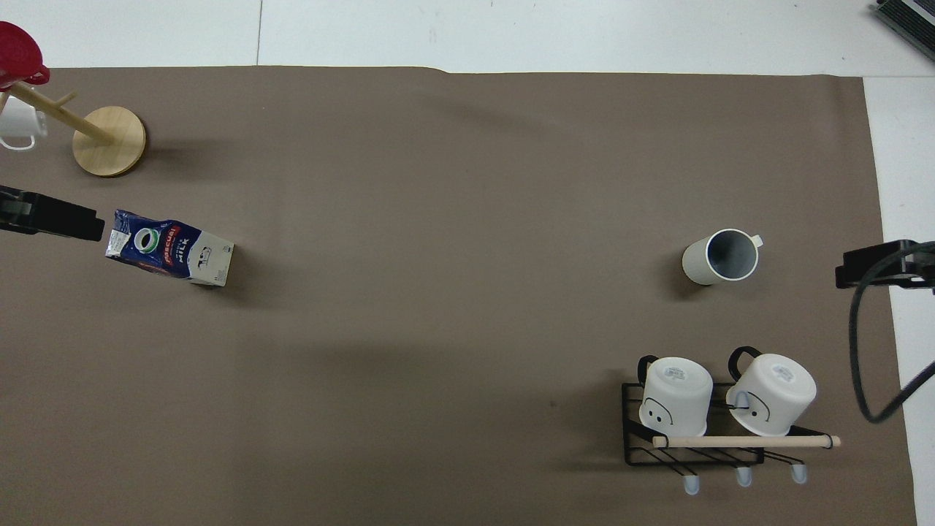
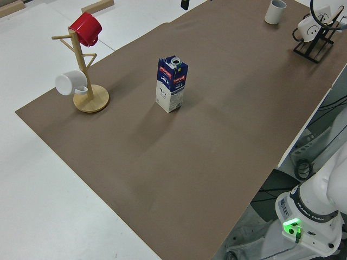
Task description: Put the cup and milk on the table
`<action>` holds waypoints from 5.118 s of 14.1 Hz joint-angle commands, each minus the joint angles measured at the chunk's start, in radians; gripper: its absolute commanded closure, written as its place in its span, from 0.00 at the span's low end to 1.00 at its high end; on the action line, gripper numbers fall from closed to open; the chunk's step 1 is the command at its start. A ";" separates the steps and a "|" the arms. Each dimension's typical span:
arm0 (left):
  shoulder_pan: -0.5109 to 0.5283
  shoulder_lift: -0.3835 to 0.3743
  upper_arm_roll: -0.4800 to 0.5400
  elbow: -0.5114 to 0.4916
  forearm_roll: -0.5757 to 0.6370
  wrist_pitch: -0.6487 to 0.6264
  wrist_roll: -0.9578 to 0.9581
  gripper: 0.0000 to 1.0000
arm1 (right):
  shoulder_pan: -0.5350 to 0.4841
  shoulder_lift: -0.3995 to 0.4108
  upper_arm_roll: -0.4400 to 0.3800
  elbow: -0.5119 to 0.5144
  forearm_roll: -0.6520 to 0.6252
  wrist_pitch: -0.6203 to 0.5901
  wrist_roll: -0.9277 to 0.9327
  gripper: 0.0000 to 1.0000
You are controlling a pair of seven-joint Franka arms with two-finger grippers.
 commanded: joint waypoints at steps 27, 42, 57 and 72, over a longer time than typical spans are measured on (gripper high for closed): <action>-0.014 -0.013 0.005 -0.001 0.008 -0.006 -0.018 0.00 | -0.021 -0.042 0.004 -0.158 0.013 0.140 0.049 0.00; -0.012 -0.013 0.005 -0.001 0.008 -0.004 -0.018 0.00 | 0.013 0.171 0.008 -0.497 0.012 0.719 0.048 0.00; -0.012 -0.013 0.005 -0.003 0.008 -0.004 -0.015 0.00 | 0.013 0.233 0.006 -0.589 0.010 0.884 0.036 0.89; -0.014 -0.020 0.005 -0.010 0.008 -0.001 -0.015 0.00 | 0.117 0.234 0.024 -0.405 0.010 0.580 -0.302 1.00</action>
